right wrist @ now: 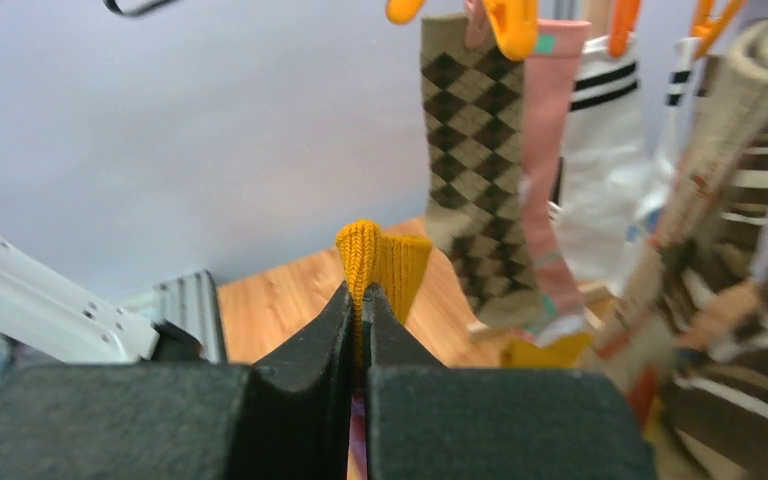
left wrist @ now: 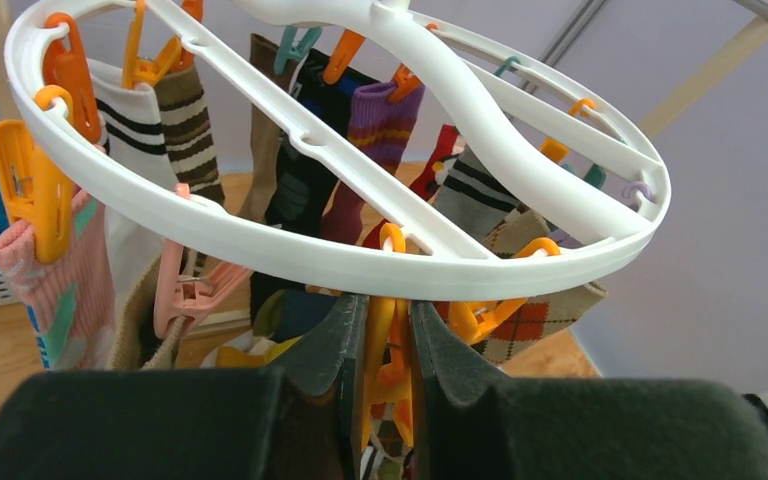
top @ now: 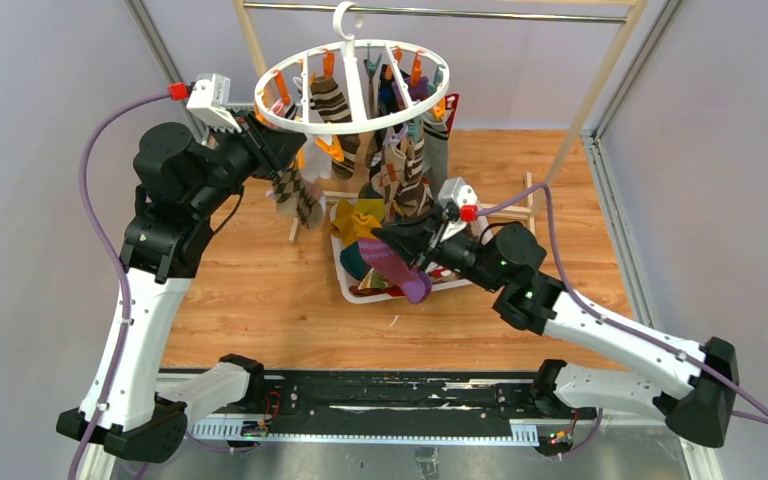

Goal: Clip the socks to the hanger
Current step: Clamp the sock onto the hanger.

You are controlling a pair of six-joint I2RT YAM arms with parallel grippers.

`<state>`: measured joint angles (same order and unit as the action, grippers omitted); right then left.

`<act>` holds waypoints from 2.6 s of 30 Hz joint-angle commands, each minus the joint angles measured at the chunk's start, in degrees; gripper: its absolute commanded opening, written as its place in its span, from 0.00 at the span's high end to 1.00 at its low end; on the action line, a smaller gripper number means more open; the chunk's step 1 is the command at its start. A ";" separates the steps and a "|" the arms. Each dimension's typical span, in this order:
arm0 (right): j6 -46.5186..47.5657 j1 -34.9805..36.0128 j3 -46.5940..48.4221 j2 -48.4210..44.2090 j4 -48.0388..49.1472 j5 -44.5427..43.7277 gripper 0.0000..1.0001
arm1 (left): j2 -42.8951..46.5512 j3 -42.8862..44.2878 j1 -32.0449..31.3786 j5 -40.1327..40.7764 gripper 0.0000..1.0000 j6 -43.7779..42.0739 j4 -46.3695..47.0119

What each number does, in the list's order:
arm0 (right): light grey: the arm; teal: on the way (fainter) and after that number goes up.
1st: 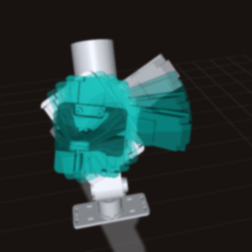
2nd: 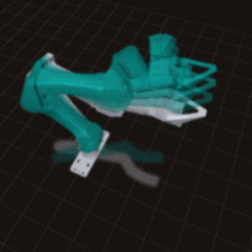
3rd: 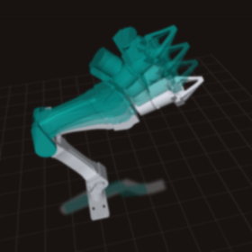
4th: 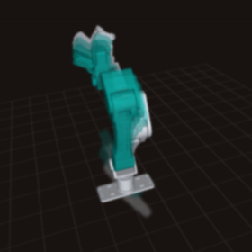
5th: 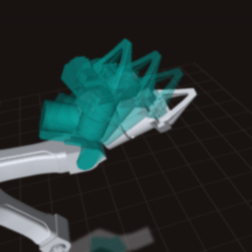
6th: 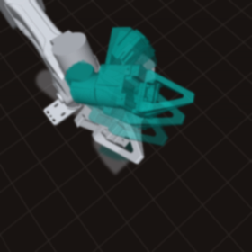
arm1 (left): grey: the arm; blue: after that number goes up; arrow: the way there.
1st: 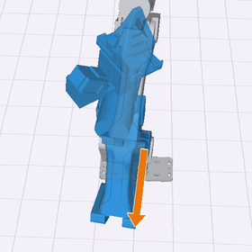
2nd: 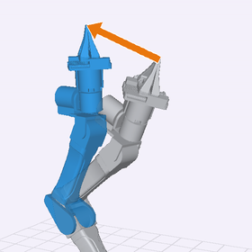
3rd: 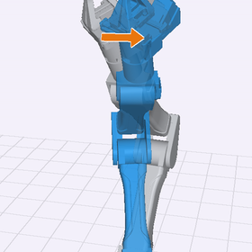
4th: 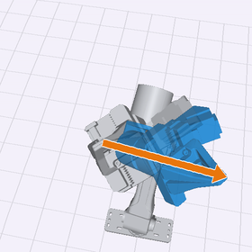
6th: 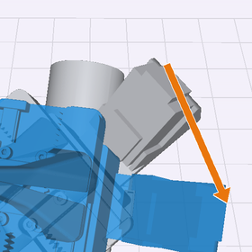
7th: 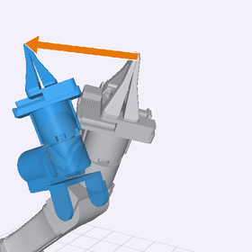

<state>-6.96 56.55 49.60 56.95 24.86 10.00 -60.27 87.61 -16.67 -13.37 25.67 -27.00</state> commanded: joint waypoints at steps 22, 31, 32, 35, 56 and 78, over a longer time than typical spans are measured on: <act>-39.54 -5.35 9.53 34.66 59.28 6.06 1.00 | 2.12 -3.87 0.14 -12.65 0.98 7.53 6.46; -46.22 -7.14 13.29 39.01 63.39 10.14 1.00 | 1.54 -4.25 0.15 -14.93 0.99 8.89 7.89; -46.55 -7.24 13.61 39.36 63.54 10.48 1.00 | 1.44 -4.17 0.14 -15.12 0.99 9.03 7.93; -47.45 -7.46 14.25 39.93 63.86 10.61 1.00 | 1.32 -4.21 0.14 -15.53 1.00 9.50 8.36; -51.89 -7.60 16.75 43.11 65.89 13.58 1.00 | 1.48 -4.71 0.22 -16.53 1.00 10.86 10.08; -55.96 -7.80 19.93 45.53 66.63 14.11 1.00 | 1.71 -6.31 1.52 -22.02 1.00 15.28 14.11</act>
<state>-62.00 49.74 68.01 102.00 87.37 24.67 -59.42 81.67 -15.11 -29.08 39.83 -14.06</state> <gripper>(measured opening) 0.014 0.196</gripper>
